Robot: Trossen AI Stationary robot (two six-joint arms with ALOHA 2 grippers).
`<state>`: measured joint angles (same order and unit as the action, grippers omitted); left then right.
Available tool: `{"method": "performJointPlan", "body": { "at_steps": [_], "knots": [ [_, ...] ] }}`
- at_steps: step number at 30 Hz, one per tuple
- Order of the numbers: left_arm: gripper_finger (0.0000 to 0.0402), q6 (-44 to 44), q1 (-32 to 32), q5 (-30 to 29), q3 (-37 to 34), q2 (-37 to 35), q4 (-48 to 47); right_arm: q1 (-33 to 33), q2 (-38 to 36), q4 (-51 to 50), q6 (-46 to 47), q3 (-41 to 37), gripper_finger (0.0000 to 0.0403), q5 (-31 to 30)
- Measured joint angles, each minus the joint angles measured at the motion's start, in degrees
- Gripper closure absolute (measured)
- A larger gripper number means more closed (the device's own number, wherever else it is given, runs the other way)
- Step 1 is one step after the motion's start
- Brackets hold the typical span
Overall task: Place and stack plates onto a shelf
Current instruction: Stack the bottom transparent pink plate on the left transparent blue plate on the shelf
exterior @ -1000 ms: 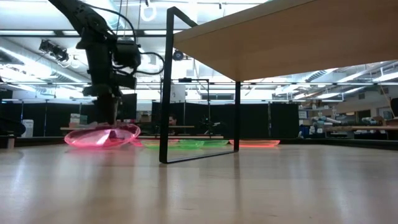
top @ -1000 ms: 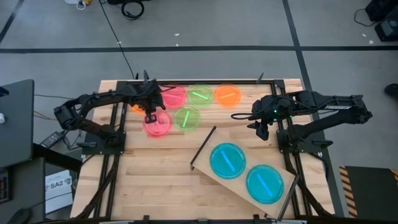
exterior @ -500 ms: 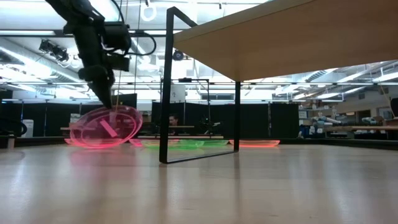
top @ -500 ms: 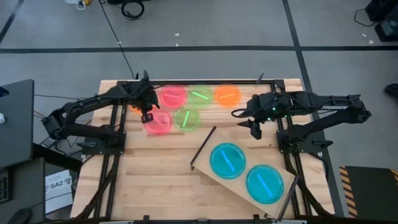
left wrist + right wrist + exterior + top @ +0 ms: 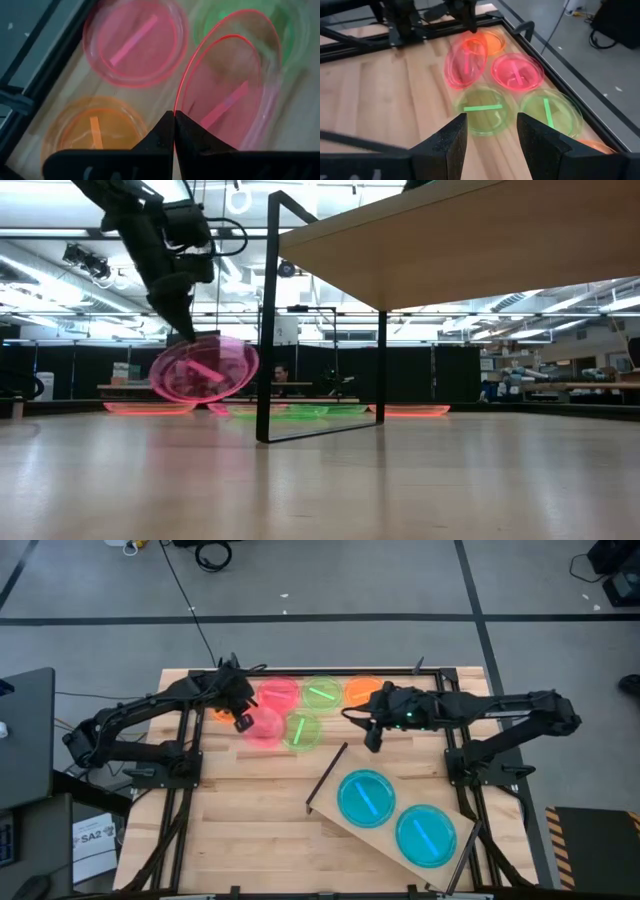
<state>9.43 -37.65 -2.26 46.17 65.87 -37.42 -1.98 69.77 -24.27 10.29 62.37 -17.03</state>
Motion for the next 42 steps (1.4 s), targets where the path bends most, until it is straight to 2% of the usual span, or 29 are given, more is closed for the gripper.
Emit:
{"method": "performJointPlan", "body": {
  "at_steps": [8, 15, 20, 29, 42],
  "knots": [
    [0.0391, -8.1, 0.0, 0.0, 0.0, 0.0, 9.6, -4.5, 6.3, 3.6, 1.5, 0.0, 0.0224, 0.7],
    [0.0398, -13.6, 2.7, 0.0, 0.0, 0.0, 17.8, -9.1, 9.9, 7.5, 9.2, 0.0, 0.0224, 4.9],
    [0.0399, -15.3, 5.7, 0.0, 0.0, 0.0, 22.5, -11.1, 12.0, 12.1, 11.0, 0.0, 0.0224, 7.9],
    [0.04, -16.8, 9.5, -2.2, 0.0, 0.1, 25.8, -12.0, 13.6, 20.3, 11.1, 0.0, 0.0224, 10.9],
    [0.0401, -19.3, 12.9, -2.4, 0.0, 0.1, 29.6, -12.0, 15.3, 20.8, 11.2, 0.0, 0.0231, 10.8]
  ]
}}
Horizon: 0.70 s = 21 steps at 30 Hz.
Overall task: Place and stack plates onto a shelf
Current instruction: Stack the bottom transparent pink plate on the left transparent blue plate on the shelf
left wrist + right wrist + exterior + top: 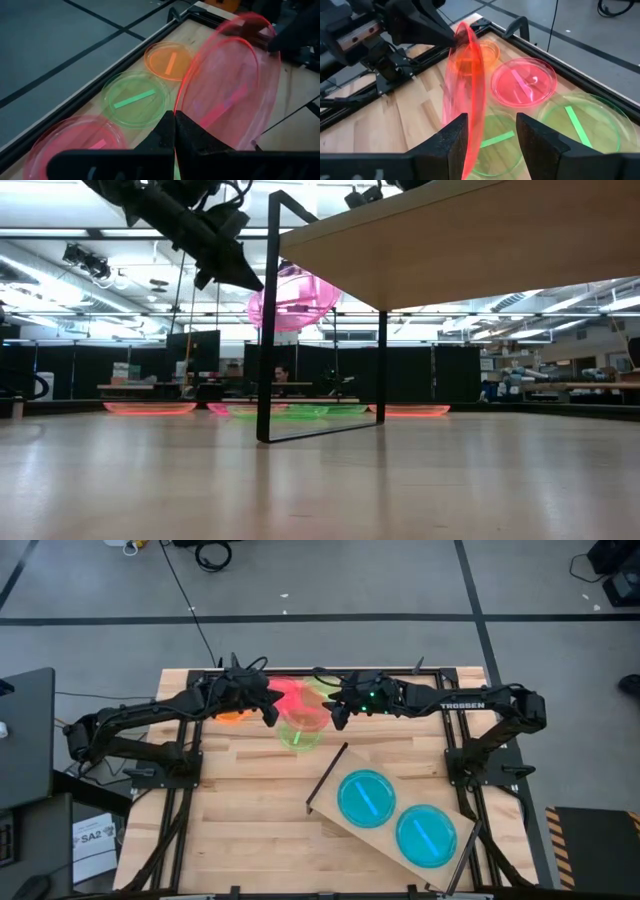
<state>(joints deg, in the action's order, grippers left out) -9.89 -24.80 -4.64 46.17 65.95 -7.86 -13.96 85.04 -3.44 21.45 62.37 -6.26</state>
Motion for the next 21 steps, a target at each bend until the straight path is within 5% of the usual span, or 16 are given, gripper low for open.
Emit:
{"method": "performJointPlan", "body": {
  "at_steps": [21],
  "knots": [
    [0.0399, 0.0, 0.0, 0.0, 0.0, 0.0, 0.6, 0.0, -0.2, 0.6, -0.1, 0.0, 0.0356, -0.1]
  ]
}}
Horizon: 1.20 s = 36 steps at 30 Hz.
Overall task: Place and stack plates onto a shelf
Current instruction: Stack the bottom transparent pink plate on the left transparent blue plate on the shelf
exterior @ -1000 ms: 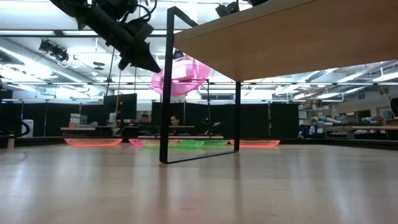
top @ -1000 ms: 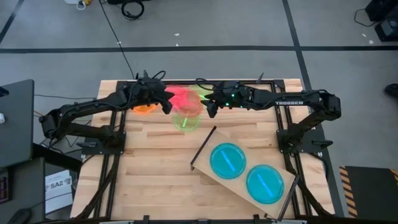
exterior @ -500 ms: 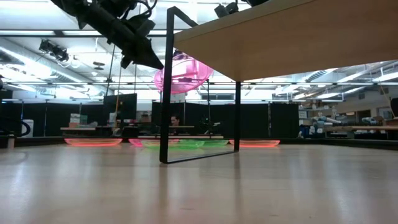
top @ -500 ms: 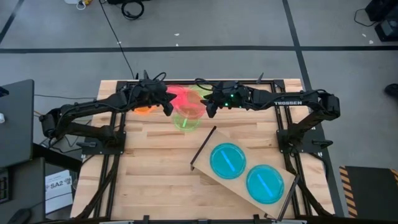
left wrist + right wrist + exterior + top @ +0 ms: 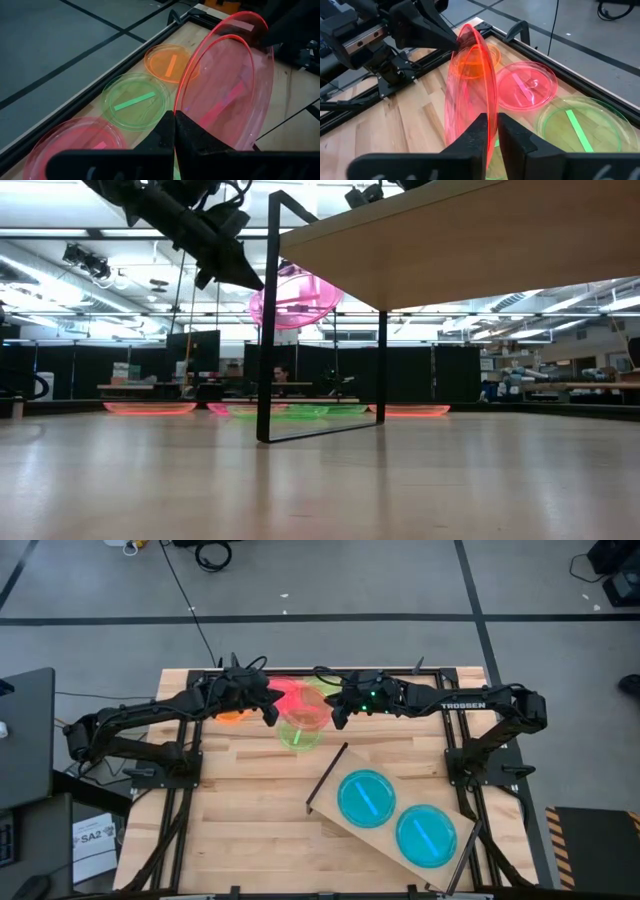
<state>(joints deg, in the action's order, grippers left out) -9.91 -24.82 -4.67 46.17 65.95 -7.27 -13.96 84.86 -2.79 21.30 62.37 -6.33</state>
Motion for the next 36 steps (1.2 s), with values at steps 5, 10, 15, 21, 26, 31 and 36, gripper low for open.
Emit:
{"method": "performJointPlan", "body": {
  "at_steps": [5, 10, 15, 21, 26, 31, 36],
  "knots": [
    [0.0398, 0.0, 0.0, 0.0, 0.0, 0.0, 0.1, 0.0, 0.0, -0.1, 0.0, 0.0, 0.038, -0.4],
    [0.0398, 0.0, 0.0, 0.0, 0.0, 0.0, 0.1, 0.0, 0.0, -0.2, -0.6, 0.0, 0.0391, -0.5],
    [0.0396, 0.0, 0.0, 0.0, 0.0, 0.0, 0.2, 0.0, 0.0, -0.1, -0.5, 0.0, 0.0391, -0.4],
    [0.036, 0.0, 0.0, 0.2, 0.0, 0.0, 0.5, 0.0, 0.0, 0.3, -0.5, 0.0, 0.0391, -0.1],
    [0.032, 0.0, 0.0, 0.2, 0.0, 0.0, 0.4, 0.0, 0.0, 0.2, -0.5, 0.0, 0.0391, 0.0],
    [0.0298, 0.1, 0.1, 0.2, 0.0, 0.0, 0.4, -0.6, 0.0, 0.2, -0.5, 0.0, 0.0391, 0.0],
    [0.0294, 0.1, 0.1, 0.1, 0.0, 0.0, 0.4, -1.9, 0.0, 0.2, -0.5, 0.0, 0.0392, 0.0]
  ]
}}
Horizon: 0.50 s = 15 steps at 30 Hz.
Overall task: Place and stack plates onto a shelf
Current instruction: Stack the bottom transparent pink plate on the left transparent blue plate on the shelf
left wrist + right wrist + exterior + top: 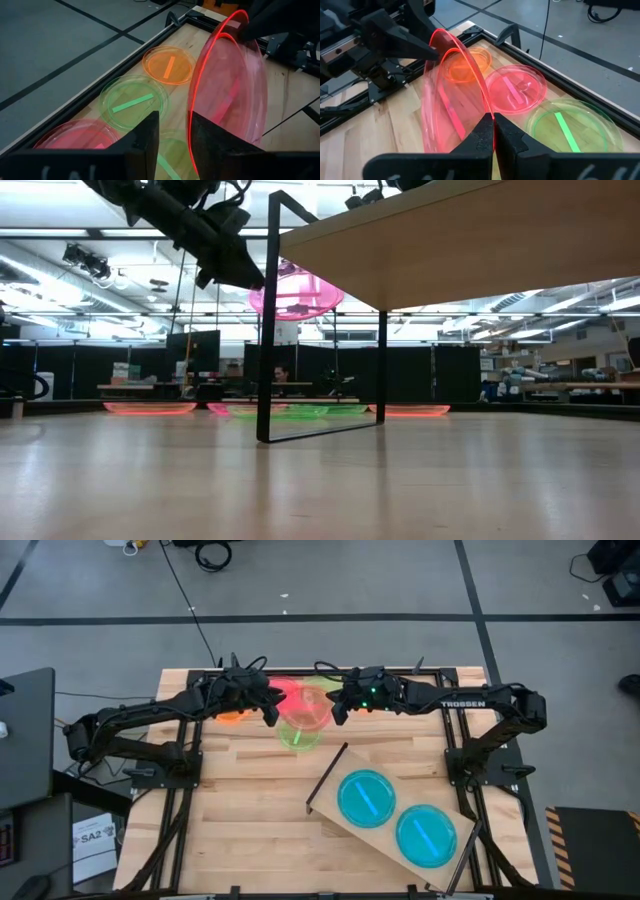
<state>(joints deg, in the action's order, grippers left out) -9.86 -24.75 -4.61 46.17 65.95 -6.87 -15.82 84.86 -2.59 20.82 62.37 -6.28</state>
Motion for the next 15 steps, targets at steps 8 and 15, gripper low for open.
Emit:
{"method": "performJointPlan", "body": {
  "at_steps": [8, 15],
  "knots": [
    [0.0294, 0.0, 0.0, -0.1, 0.0, 0.0, -0.2, -2.4, 0.0, -0.1, 0.0, 0.0, 0.0392, 0.0],
    [0.0294, 0.0, 0.0, -0.1, 0.0, 0.0, -0.3, -4.9, 0.0, -1.3, 0.0, 0.0, 0.0392, 0.0]
  ]
}}
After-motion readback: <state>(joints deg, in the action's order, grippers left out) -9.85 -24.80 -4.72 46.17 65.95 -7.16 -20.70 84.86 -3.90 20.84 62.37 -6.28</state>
